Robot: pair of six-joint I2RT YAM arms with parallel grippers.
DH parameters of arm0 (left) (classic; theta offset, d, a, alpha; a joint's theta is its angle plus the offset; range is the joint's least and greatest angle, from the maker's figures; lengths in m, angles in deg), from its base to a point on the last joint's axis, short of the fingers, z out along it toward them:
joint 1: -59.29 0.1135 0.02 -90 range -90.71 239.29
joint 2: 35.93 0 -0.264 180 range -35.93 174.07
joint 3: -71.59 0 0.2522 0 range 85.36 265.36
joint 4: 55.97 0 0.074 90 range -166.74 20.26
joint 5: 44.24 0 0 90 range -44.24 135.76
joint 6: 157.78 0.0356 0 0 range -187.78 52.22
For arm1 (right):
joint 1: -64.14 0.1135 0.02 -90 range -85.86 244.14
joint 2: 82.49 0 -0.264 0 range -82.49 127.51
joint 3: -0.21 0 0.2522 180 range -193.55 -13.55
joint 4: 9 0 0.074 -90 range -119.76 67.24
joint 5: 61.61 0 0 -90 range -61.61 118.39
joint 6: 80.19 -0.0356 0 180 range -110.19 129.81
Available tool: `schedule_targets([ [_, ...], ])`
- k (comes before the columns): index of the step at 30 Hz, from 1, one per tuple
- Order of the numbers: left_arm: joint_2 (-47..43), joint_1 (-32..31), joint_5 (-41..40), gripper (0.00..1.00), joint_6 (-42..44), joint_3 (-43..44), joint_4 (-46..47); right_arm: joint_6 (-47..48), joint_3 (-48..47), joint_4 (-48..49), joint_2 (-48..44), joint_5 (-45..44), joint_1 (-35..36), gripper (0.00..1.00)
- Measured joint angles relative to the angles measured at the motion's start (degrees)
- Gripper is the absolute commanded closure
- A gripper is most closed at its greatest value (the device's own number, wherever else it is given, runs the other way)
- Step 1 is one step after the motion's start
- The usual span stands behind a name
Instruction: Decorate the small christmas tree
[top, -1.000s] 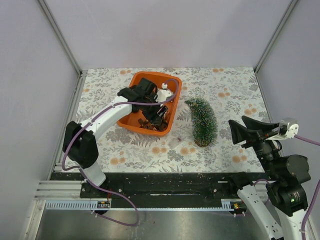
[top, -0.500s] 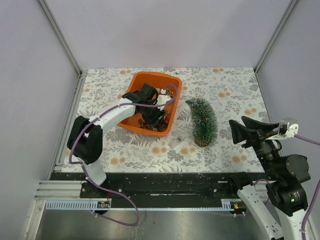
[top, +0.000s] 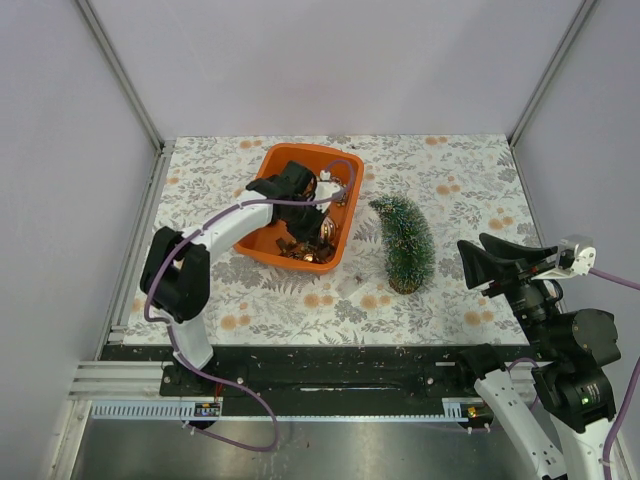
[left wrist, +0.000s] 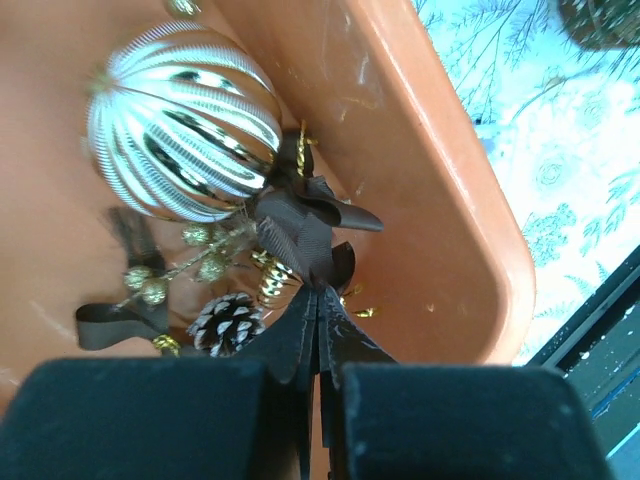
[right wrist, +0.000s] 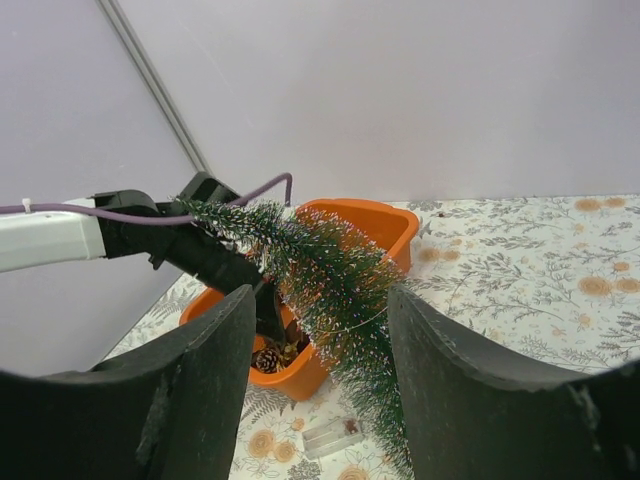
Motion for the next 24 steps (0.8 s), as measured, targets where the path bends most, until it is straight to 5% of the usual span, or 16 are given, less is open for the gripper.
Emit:
schedule_targets([
  [13, -21.1, 0.2, 0.1, 1.0, 0.9, 19.1, -6.8, 1.1, -5.8, -0.3, 3.6, 2.8, 0.0, 0.37],
  [24, -30.5, -11.2, -2.9, 1.0, 8.3, 33.2, -10.5, 2.1, -9.7, 2.1, 11.8, 13.6, 0.0, 0.27],
])
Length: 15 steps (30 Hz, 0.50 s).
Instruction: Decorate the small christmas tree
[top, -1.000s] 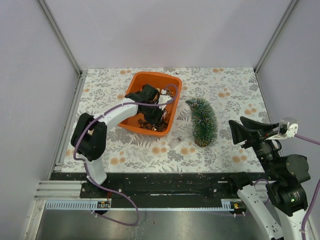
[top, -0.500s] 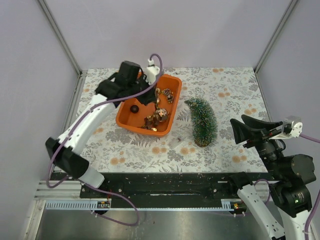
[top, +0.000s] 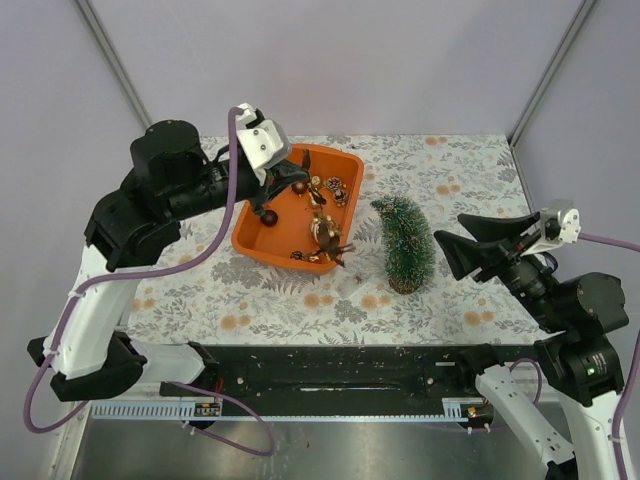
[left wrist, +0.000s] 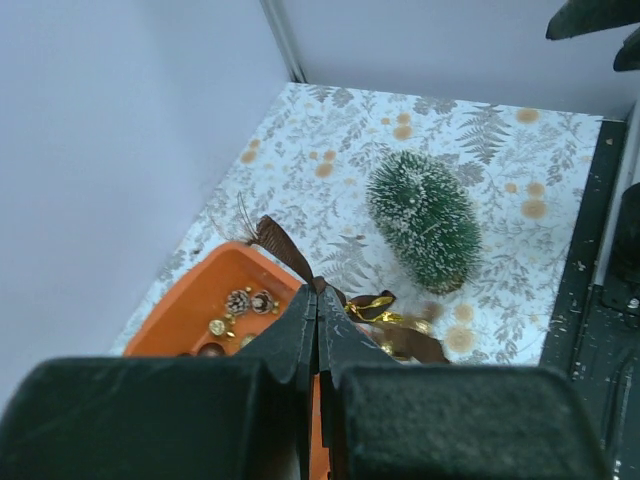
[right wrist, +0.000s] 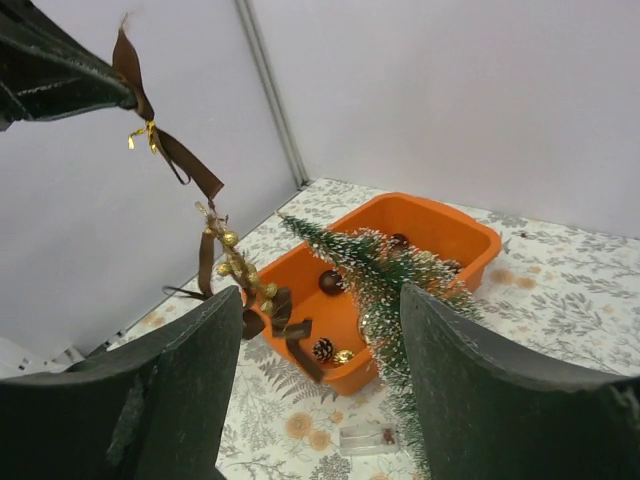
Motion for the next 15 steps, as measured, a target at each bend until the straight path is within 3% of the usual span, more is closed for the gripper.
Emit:
schedule_targets([
  [7, -3.2, -1.2, -0.5, 1.0, 3.4, -0.5, 2.8, -1.3, 0.9, 1.9, 0.9, 7.7, 0.0, 0.24],
  [15, -8.2, -1.5, 9.4, 0.96, 4.9, -0.7, 7.3, -5.0, 9.6, 6.2, 0.5, 19.8, 0.0, 0.14],
])
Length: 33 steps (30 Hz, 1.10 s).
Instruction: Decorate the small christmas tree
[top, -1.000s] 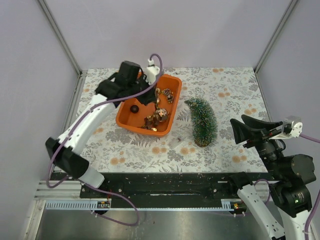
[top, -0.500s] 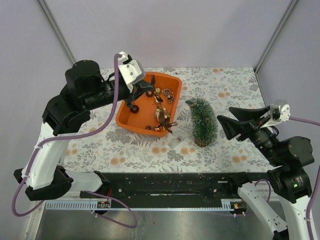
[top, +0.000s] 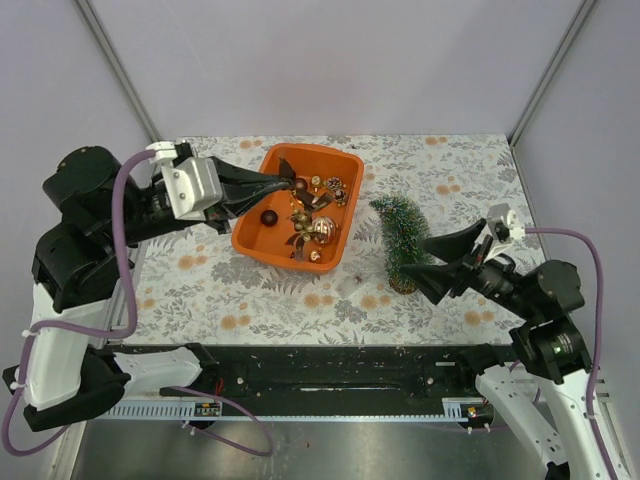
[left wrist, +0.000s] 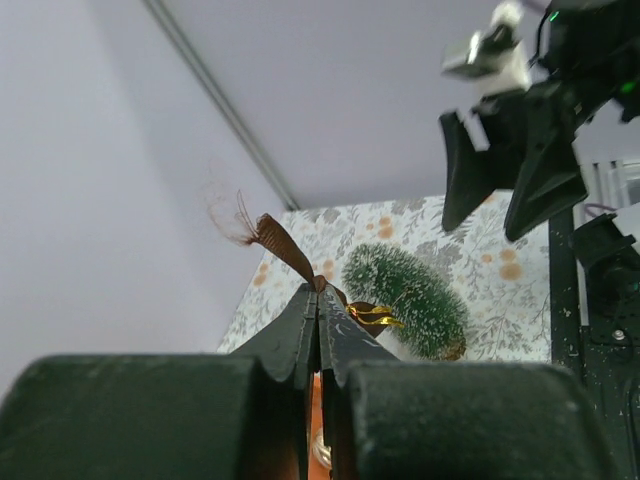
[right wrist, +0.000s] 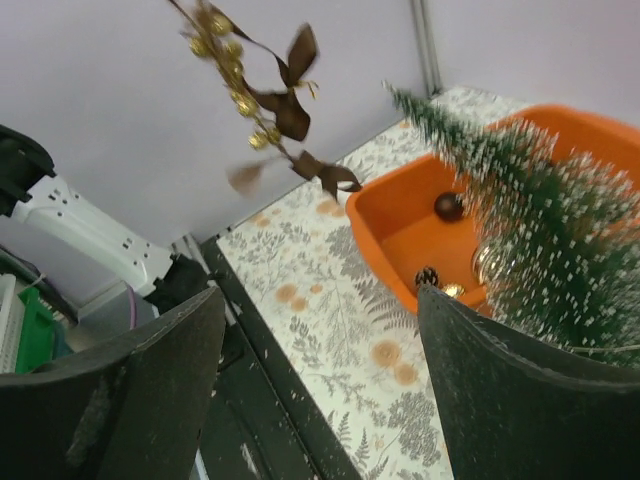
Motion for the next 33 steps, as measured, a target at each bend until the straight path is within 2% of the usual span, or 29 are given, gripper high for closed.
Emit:
schedule_targets([
  [7, -0.9, -0.2, 5.1, 0.94, -1.1, -0.6, 2.6, -1.5, 9.7, 2.7, -3.9, 4.3, 0.0, 0.11],
  [12, 0.2, -0.2, 8.2, 0.92, -2.7, -0.7, 3.5, -2.2, 11.3, 6.3, -4.0, 6.3, 0.0, 0.07],
  [21, 4.1, -2.2, 14.6, 0.93, -8.0, -0.7, 7.0, -3.2, 13.3, 12.8, -3.5, 10.2, 0.0, 0.07],
  [27, 10.0, -6.6, 15.3, 0.95, -9.3, 1.8, 7.8, -2.7, 13.2, 13.7, -4.3, 9.8, 0.0, 0.08],
  [33, 17.9, -11.6, 15.0, 0.95, -9.4, 8.1, 8.0, 1.2, 12.6, 7.9, -10.0, 3.4, 0.0, 0.08],
])
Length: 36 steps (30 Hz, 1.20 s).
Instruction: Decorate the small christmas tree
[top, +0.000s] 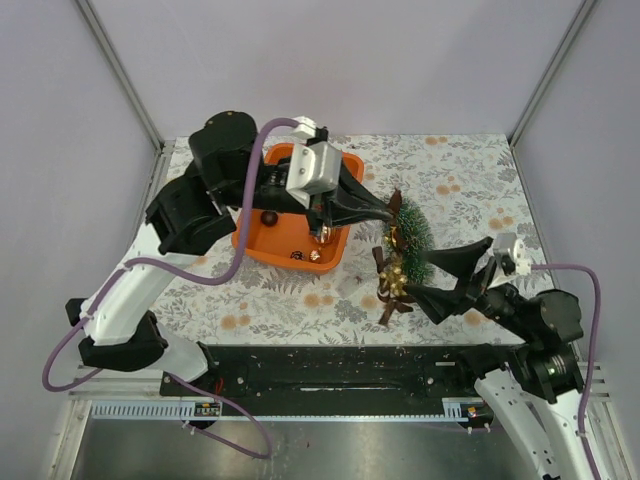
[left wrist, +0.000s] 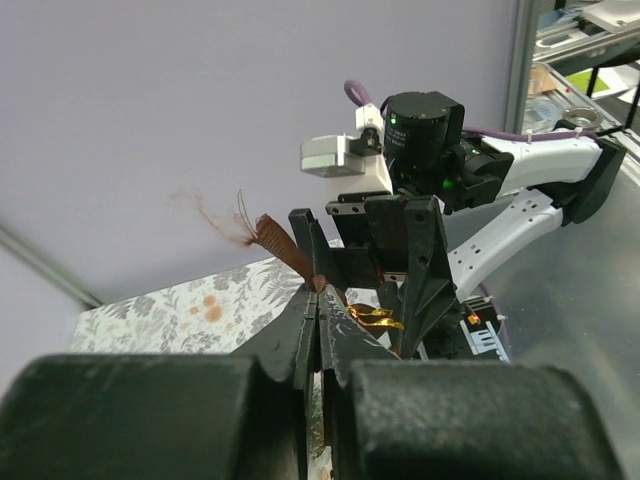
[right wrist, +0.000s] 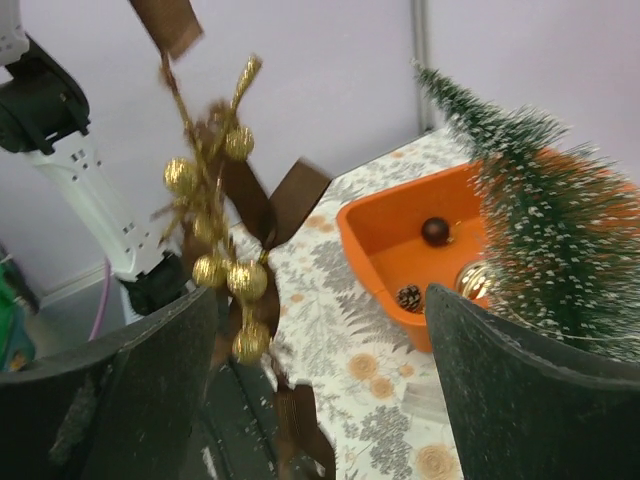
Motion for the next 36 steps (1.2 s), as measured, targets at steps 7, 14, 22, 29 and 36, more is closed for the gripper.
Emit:
schedule_targets([
  [7, 4.3, -3.1, -1.2, 1.0, 0.7, 1.4, 1.3, 5.2, -2.3, -6.5, -7.5, -13.2, 0.0, 0.07],
  [14, 8.7, -3.1, -8.9, 1.0, 1.7, 1.5, 7.2, 7.8, -2.2, -9.1, -9.7, -23.7, 0.0, 0.06],
  [22, 15.7, -3.0, -12.7, 1.0, 2.6, 4.7, 10.4, 9.1, -0.3, -8.5, -9.3, -31.9, 0.0, 0.03],
  [29, 17.9, -1.4, -17.6, 0.98, 2.6, 4.7, 13.2, 9.5, 0.8, -5.3, -6.8, -36.0, 0.0, 0.01],
  [36, 17.9, 1.6, -26.8, 0.96, 3.5, 2.3, 17.4, 9.0, 2.6, 0.6, -2.3, -36.5, 0.0, 0.01],
])
